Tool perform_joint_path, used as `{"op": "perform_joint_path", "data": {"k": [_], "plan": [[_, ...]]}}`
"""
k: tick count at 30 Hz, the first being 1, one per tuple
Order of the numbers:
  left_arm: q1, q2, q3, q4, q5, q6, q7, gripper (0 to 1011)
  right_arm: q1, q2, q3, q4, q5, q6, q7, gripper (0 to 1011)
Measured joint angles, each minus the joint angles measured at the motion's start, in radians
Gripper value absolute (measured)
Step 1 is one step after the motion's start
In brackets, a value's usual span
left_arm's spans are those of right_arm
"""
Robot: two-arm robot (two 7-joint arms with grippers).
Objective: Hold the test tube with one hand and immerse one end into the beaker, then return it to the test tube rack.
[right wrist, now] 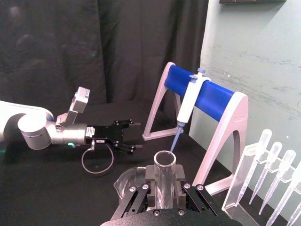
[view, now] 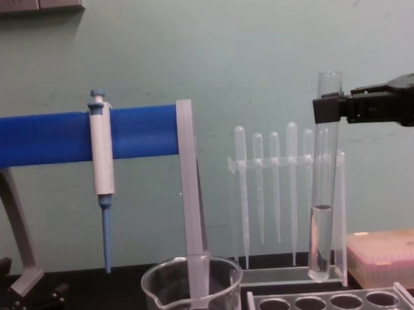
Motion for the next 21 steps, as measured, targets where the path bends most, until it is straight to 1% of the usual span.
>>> {"op": "perform_joint_path", "data": {"k": [21], "plan": [[0.0, 0.0, 0.0, 0.0, 0.0, 0.0, 0.0, 1000, 0.0, 0.0, 0.0, 0.0, 0.0, 0.0, 0.0, 241]]}}
